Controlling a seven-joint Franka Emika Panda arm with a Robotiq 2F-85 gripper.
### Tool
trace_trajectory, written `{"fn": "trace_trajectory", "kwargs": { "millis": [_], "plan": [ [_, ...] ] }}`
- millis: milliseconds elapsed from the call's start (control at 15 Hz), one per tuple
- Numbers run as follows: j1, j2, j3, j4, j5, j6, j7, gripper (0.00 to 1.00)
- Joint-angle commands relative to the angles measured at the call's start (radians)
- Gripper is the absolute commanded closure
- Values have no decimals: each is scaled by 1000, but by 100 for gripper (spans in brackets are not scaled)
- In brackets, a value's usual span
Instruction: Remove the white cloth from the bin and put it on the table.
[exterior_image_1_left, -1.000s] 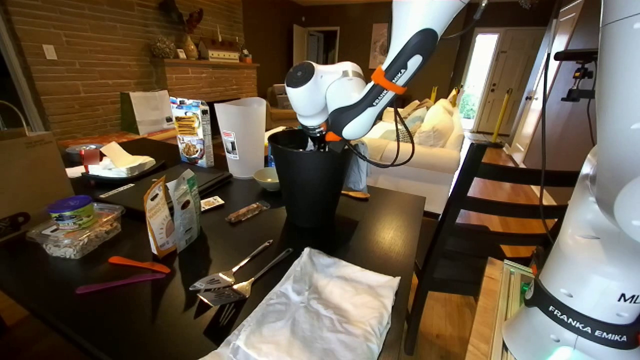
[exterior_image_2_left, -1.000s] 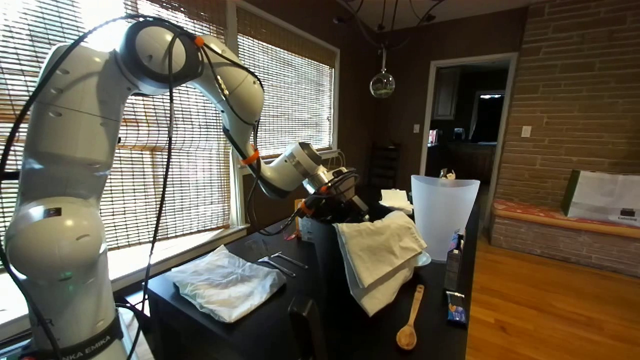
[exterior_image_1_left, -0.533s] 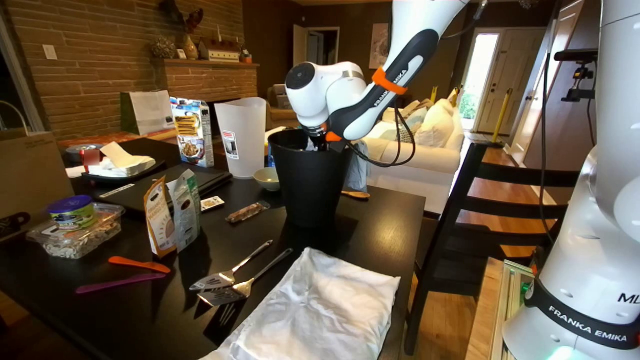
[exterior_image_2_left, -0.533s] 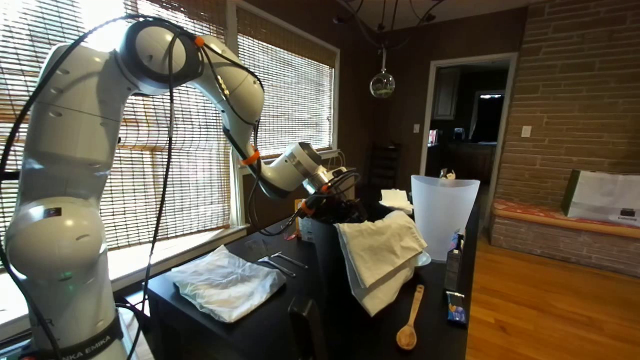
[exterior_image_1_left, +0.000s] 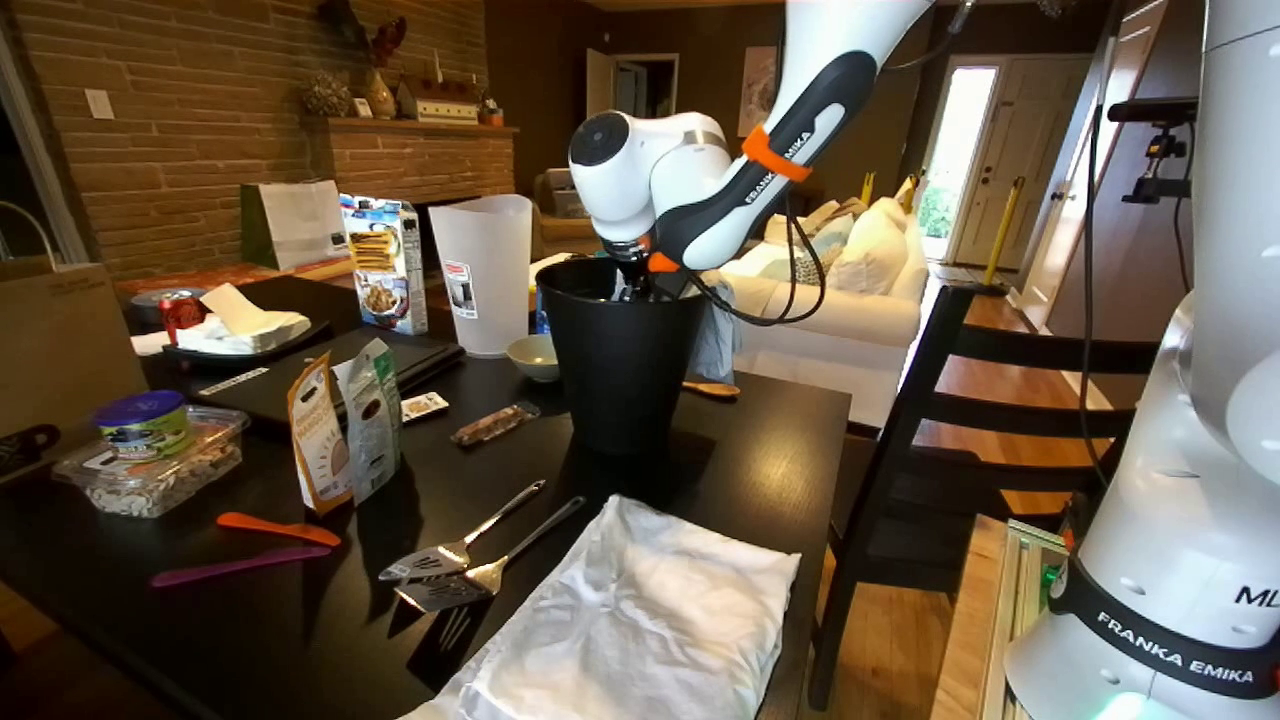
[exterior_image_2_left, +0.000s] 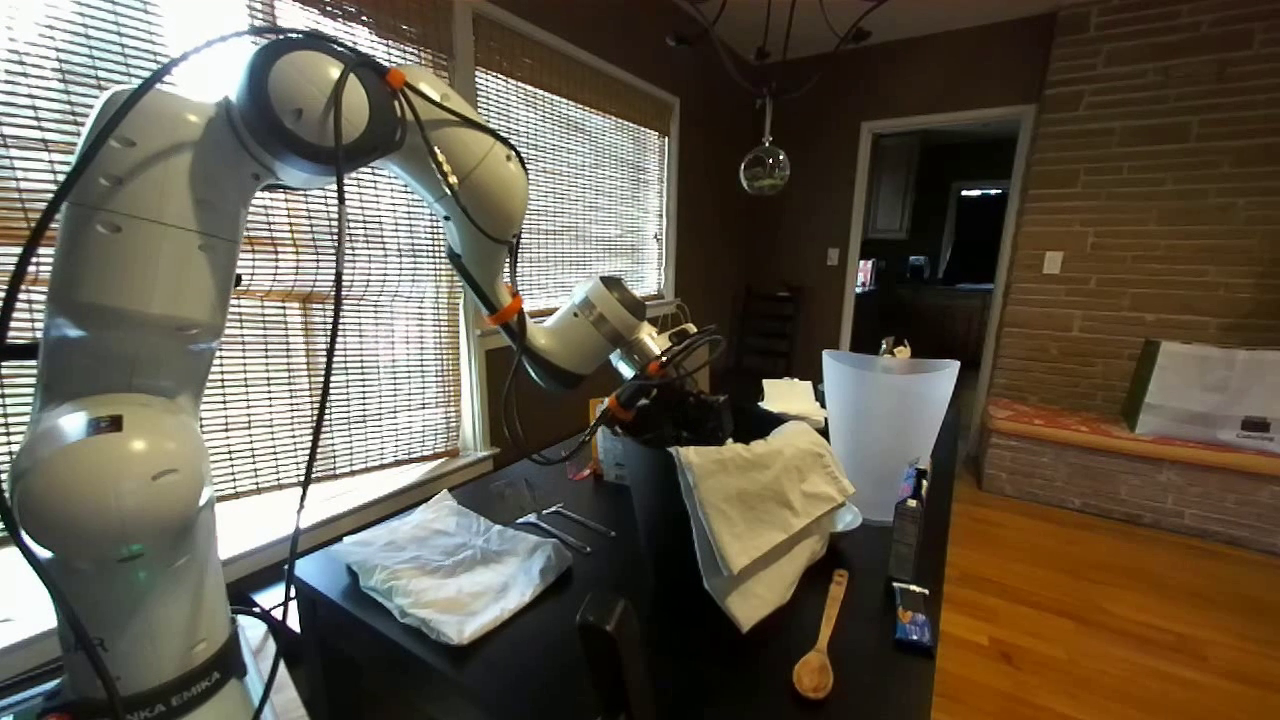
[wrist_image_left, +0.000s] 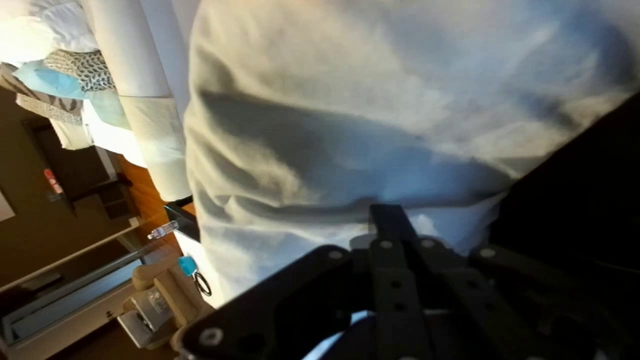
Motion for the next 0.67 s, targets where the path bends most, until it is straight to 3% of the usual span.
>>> {"fn": "trace_trajectory", "kwargs": {
  "millis": [0, 333, 400, 467, 600],
  "plan": [
    [-9, -41, -3, 19, -14, 18, 6, 100],
    [-15, -82, -1, 26, -10, 37, 5, 100],
    [-14, -82, 0, 24, -15, 33, 8, 74],
    [-14, -78, 0, 20, -16, 34, 7, 73],
    [-16, -63, -1, 19, -20, 44, 10, 60]
  ]
}}
